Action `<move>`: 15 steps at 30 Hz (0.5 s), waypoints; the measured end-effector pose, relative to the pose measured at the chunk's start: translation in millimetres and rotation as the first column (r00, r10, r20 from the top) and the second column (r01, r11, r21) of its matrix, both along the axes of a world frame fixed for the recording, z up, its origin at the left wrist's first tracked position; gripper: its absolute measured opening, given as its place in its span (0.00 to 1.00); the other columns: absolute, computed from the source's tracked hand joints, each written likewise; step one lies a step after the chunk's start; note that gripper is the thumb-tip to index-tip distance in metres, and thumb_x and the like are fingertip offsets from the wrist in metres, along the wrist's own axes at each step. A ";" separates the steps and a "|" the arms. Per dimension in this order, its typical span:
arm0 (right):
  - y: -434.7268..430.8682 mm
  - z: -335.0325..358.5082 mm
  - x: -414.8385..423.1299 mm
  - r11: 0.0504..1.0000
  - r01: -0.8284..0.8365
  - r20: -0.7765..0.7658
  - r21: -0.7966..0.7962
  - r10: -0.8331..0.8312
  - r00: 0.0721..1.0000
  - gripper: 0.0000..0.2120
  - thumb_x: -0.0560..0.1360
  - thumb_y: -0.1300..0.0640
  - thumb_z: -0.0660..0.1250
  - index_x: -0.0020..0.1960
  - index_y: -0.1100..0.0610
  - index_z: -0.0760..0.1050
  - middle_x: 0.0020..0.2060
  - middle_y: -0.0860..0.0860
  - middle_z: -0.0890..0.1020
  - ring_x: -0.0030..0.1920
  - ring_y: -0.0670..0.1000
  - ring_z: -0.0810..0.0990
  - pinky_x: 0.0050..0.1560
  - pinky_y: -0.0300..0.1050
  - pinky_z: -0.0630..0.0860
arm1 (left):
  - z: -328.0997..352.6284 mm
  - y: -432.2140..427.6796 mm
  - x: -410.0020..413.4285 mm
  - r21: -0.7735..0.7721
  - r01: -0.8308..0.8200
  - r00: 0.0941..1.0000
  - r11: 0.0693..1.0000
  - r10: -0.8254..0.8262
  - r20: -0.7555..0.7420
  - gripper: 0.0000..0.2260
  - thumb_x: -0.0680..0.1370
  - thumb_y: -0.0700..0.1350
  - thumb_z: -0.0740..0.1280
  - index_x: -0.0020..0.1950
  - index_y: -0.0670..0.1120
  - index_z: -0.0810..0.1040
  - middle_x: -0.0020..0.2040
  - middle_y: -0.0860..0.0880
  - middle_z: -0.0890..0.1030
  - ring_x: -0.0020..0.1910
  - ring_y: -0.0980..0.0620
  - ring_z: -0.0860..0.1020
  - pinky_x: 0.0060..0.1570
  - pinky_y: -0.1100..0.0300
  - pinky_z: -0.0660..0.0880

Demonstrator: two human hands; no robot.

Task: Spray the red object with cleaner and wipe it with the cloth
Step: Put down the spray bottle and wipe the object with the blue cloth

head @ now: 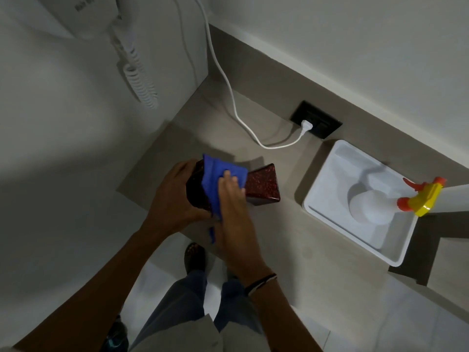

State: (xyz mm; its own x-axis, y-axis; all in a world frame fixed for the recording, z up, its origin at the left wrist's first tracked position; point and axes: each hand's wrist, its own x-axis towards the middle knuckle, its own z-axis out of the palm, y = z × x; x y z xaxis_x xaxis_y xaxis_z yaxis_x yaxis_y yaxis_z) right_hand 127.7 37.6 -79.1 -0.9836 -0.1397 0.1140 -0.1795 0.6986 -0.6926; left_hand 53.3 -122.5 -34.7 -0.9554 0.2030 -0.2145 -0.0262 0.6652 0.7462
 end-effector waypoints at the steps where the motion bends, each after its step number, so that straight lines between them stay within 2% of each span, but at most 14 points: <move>1: -7.8 -1.9 3.9 0.997 -0.081 -0.061 0.000 0.081 0.995 0.41 0.81 0.64 0.64 0.86 0.56 0.46 0.87 0.52 0.46 0.87 0.57 0.47 0.86 0.61 0.49 | -0.9 -2.4 0.2 0.033 -0.011 1.000 0.999 0.011 -0.005 0.55 0.57 0.68 0.75 0.74 0.34 0.71 0.70 0.43 0.76 0.70 0.38 0.76 0.68 0.45 0.73; 3: 7.6 -3.5 -6.0 0.993 -0.104 -0.085 0.057 0.109 0.990 0.42 0.79 0.68 0.66 0.86 0.58 0.48 0.86 0.54 0.49 0.87 0.59 0.49 0.85 0.65 0.52 | -1.8 -6.8 -0.1 0.036 -0.015 1.000 0.999 0.015 -0.006 0.55 0.57 0.68 0.74 0.74 0.34 0.71 0.71 0.41 0.76 0.70 0.39 0.75 0.69 0.41 0.74; 5: 38.6 -6.3 -18.5 0.993 0.045 0.079 0.104 -0.054 0.995 0.43 0.76 0.74 0.66 0.85 0.59 0.50 0.86 0.57 0.51 0.86 0.60 0.47 0.83 0.70 0.54 | 0.2 -7.5 -0.8 -0.029 -0.020 1.000 0.999 0.019 -0.024 0.51 0.58 0.62 0.75 0.76 0.40 0.70 0.70 0.42 0.76 0.68 0.43 0.76 0.66 0.45 0.77; 7: 54.2 -5.2 -23.4 0.986 0.153 0.202 0.065 -0.163 0.966 0.42 0.76 0.76 0.64 0.84 0.60 0.50 0.85 0.55 0.50 0.86 0.58 0.45 0.84 0.68 0.52 | 0.6 -4.7 -0.7 -0.026 -0.023 0.999 0.999 0.022 -0.038 0.50 0.58 0.60 0.77 0.77 0.42 0.70 0.69 0.44 0.76 0.66 0.48 0.75 0.62 0.52 0.75; 8: 46.4 -2.3 -22.1 0.990 0.136 0.182 0.028 -0.139 0.973 0.42 0.77 0.74 0.64 0.85 0.59 0.50 0.85 0.54 0.49 0.86 0.57 0.44 0.85 0.67 0.51 | 1.4 -1.9 -0.8 -0.023 -0.016 0.999 1.000 0.015 -0.037 0.50 0.58 0.61 0.75 0.77 0.42 0.71 0.69 0.44 0.76 0.66 0.49 0.74 0.61 0.53 0.74; 10: 17.7 -1.2 -13.7 1.000 -0.014 0.061 -0.014 0.014 0.998 0.41 0.79 0.67 0.62 0.86 0.55 0.46 0.86 0.49 0.46 0.87 0.54 0.43 0.87 0.61 0.47 | -0.8 1.4 -1.2 0.010 0.008 0.999 1.000 -0.007 -0.031 0.50 0.57 0.63 0.74 0.75 0.40 0.72 0.68 0.42 0.77 0.65 0.47 0.75 0.62 0.50 0.74; 12: 7.8 -4.2 -6.7 0.988 -0.151 -0.042 0.025 0.152 0.987 0.41 0.79 0.65 0.60 0.87 0.53 0.44 0.87 0.50 0.46 0.87 0.56 0.45 0.87 0.57 0.45 | -4.1 1.1 0.7 0.047 0.018 0.999 0.999 -0.016 -0.039 0.48 0.58 0.63 0.75 0.72 0.38 0.74 0.67 0.40 0.79 0.65 0.43 0.77 0.64 0.46 0.75; 13: 16.3 -6.5 -9.5 0.985 -0.158 -0.056 0.069 0.162 0.985 0.42 0.79 0.67 0.61 0.86 0.54 0.44 0.87 0.52 0.48 0.87 0.58 0.47 0.87 0.59 0.47 | -4.8 -0.5 1.9 0.037 0.013 0.999 0.999 -0.012 -0.037 0.48 0.58 0.63 0.74 0.72 0.39 0.74 0.66 0.41 0.79 0.64 0.44 0.77 0.64 0.46 0.75; 15: 49.4 -10.3 -17.8 0.987 -0.033 0.013 0.156 0.031 0.999 0.45 0.77 0.74 0.65 0.85 0.54 0.47 0.86 0.56 0.52 0.86 0.61 0.50 0.85 0.66 0.54 | -6.8 -3.7 5.4 -0.003 0.007 0.999 1.000 -0.007 -0.036 0.48 0.58 0.61 0.75 0.75 0.42 0.72 0.67 0.45 0.77 0.64 0.48 0.75 0.63 0.49 0.76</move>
